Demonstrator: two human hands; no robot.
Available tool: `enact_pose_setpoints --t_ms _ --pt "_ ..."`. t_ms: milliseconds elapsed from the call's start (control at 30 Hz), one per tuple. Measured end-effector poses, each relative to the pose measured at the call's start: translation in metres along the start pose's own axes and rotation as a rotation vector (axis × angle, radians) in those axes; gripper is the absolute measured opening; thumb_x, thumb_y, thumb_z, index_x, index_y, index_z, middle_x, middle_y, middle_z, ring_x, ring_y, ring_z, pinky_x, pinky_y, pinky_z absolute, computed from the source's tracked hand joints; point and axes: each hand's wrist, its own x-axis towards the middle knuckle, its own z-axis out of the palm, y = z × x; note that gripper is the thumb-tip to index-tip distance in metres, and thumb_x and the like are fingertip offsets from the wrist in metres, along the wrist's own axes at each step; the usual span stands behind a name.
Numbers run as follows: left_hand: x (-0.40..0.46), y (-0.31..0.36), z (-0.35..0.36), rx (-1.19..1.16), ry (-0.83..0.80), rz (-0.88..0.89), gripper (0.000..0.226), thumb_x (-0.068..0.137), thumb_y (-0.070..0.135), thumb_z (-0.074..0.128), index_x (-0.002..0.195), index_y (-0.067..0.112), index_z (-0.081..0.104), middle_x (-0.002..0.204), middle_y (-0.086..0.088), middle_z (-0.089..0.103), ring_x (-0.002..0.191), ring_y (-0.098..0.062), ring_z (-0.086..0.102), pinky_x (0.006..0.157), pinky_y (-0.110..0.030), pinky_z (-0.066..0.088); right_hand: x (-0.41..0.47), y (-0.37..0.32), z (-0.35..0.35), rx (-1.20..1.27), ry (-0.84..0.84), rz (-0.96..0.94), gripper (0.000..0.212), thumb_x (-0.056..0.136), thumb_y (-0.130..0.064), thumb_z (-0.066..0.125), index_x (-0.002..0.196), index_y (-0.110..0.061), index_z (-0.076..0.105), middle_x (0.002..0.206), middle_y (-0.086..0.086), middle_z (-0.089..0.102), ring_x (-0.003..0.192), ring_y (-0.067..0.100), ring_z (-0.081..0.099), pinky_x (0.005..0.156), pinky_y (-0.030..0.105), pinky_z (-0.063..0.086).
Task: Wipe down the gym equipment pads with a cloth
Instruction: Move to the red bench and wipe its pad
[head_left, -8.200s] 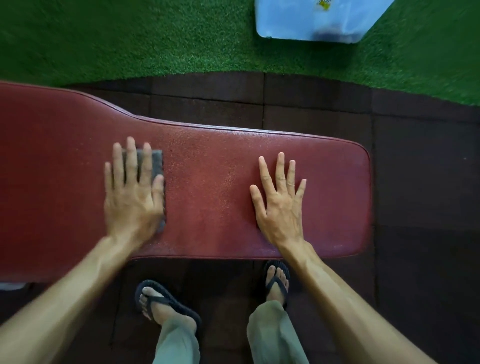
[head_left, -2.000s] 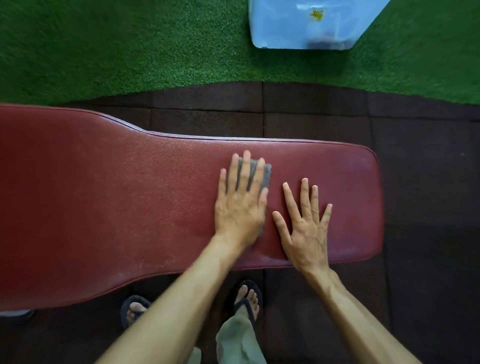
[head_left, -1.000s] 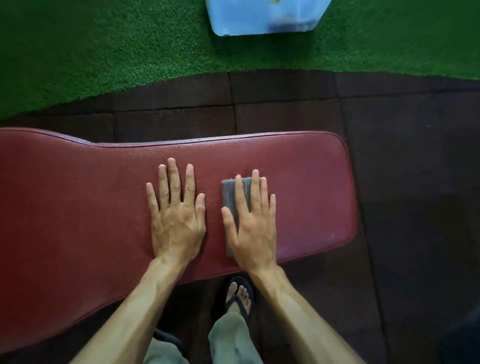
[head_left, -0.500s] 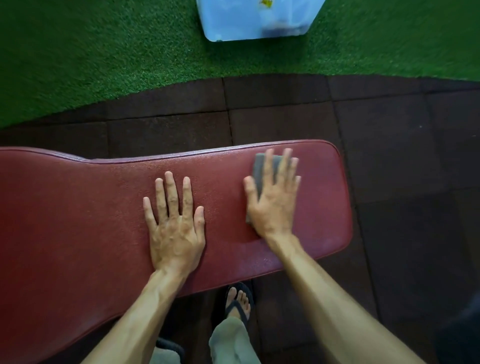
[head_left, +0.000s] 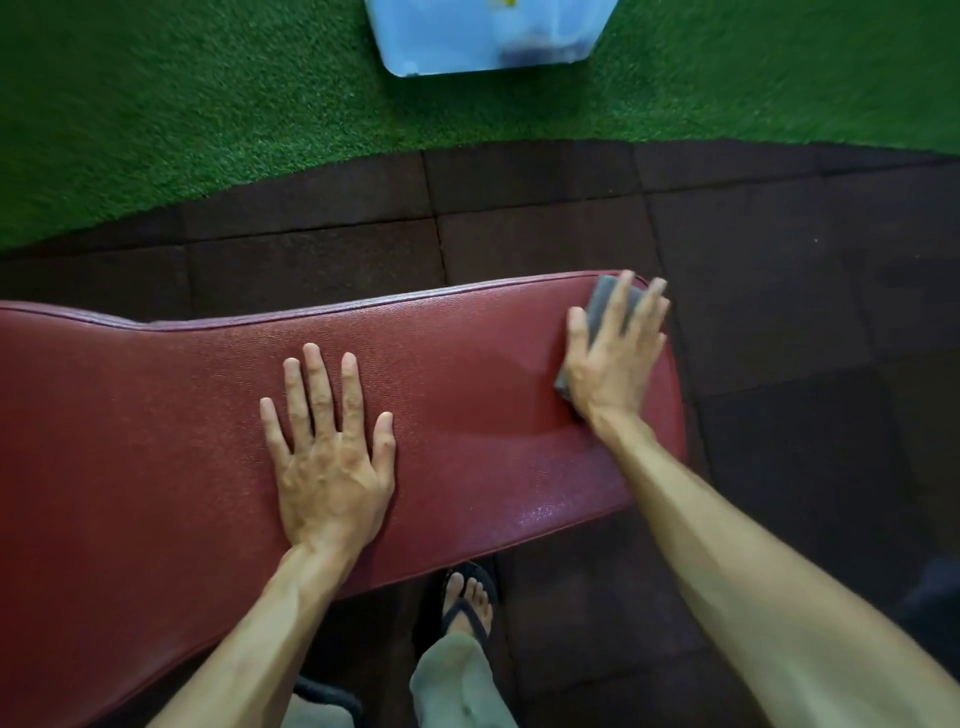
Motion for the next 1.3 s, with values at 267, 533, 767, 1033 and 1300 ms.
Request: enact_pose_setpoints --t_ms 267,533,767,1033,1300 --pt "-0.001 -0.002 0.0 -0.008 0.014 0.004 0.068 0.1 0.046 0.029 0.159 0.018 0.01 0.168 -0.012 0.0 0.155 -0.03 0.0 0.124 -0.055 0.006 -0.113 -0.03 0.012 -0.07 -0.188 -0.581 0.076 0.1 -0.058 0.035 0.159 -0.019 0.009 0.167 0.012 -0.008 0.154 0.029 -0.01 0.122 0.059 0.005" --pt "-0.001 -0.002 0.001 -0.012 0.01 0.006 0.066 0.101 0.046 0.027 0.159 0.019 0.009 0.168 -0.012 0.0 0.155 -0.03 0.001 0.124 -0.055 0.006 -0.129 -0.026 0.016 -0.043 -0.166 -0.56 0.073 0.102 -0.053 0.033 0.159 -0.017 0.007 0.168 0.006 -0.005 0.155 0.026 -0.009 0.125 0.052 0.006" --pt "-0.003 -0.003 0.002 -0.028 0.012 0.006 0.066 0.101 0.046 0.026 0.159 0.019 0.01 0.168 -0.012 0.001 0.155 -0.029 0.001 0.125 -0.054 0.005 -0.122 -0.025 0.024 0.045 -0.062 -0.609 0.051 0.107 -0.025 0.037 0.152 -0.002 0.032 0.161 0.019 0.026 0.152 0.036 0.017 0.12 0.05 0.029" --pt "-0.033 0.005 -0.044 -0.194 -0.248 0.069 0.06 0.103 0.037 0.04 0.155 0.011 0.027 0.165 -0.016 0.017 0.154 -0.03 0.015 0.122 -0.053 0.017 -0.156 -0.039 -0.03 0.29 -0.224 -0.376 0.047 0.105 -0.021 0.045 0.149 -0.004 0.04 0.154 0.015 0.042 0.145 0.026 0.038 0.116 0.034 0.036" --pt "-0.161 0.008 -0.168 -0.458 -0.643 0.089 0.038 0.102 0.031 0.045 0.133 0.013 0.057 0.133 -0.008 0.059 0.126 -0.028 0.053 0.108 -0.044 0.042 -0.292 -0.018 -0.147 0.43 -0.428 0.099 0.044 0.106 -0.028 0.04 0.148 -0.016 0.043 0.152 0.005 0.046 0.141 0.019 0.042 0.115 0.03 0.033"
